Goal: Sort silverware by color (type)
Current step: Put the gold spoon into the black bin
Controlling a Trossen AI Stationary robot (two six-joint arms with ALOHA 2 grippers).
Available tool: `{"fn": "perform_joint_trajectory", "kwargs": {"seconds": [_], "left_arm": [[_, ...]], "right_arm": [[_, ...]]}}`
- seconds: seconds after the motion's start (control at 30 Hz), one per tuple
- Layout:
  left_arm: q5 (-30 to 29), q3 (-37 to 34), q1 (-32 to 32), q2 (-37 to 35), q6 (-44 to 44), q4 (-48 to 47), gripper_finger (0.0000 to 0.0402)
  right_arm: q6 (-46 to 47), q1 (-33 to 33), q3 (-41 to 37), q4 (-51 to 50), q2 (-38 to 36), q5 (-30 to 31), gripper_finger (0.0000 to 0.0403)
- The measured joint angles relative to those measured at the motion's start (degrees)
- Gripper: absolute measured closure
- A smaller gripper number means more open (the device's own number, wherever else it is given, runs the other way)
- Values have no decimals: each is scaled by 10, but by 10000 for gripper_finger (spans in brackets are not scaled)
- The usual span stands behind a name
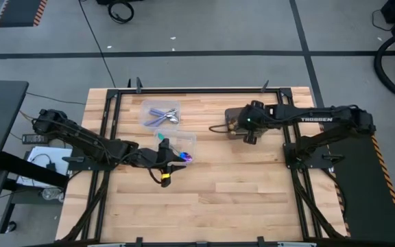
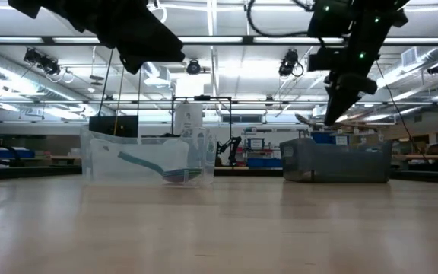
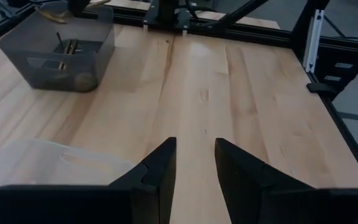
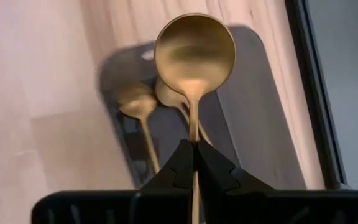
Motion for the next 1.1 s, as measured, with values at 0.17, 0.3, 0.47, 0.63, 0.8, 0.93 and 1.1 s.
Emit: {"fn": "perform_joint_trajectory", "kwargs": {"seconds": [0.17, 0.3, 0.47, 0.63, 0.8, 0.93, 1.1], "left_arm": [[0, 0, -2, 0, 1, 1, 283], [-1, 0, -2, 0, 3, 1, 283], [-1, 0, -2, 0, 3, 2, 283], [-1, 0, -2, 0, 2, 2, 283], [-1, 0, -2, 0, -1, 2, 283], [-1, 0, -2, 0, -8, 2, 283], [-1, 0, -2, 0, -9, 3, 283]], "right_arm": [[-32, -45, -4, 8, 24, -19, 391], [-45, -74, -5, 24, 50, -46, 391], [-50, -101, -5, 41, 88, -62, 391], [-30, -123, -5, 49, 125, -81, 391], [-19, -137, -5, 67, 167, -92, 387], [-17, -140, -5, 76, 196, -93, 374], [-16, -140, -5, 95, 219, -108, 352]]}}
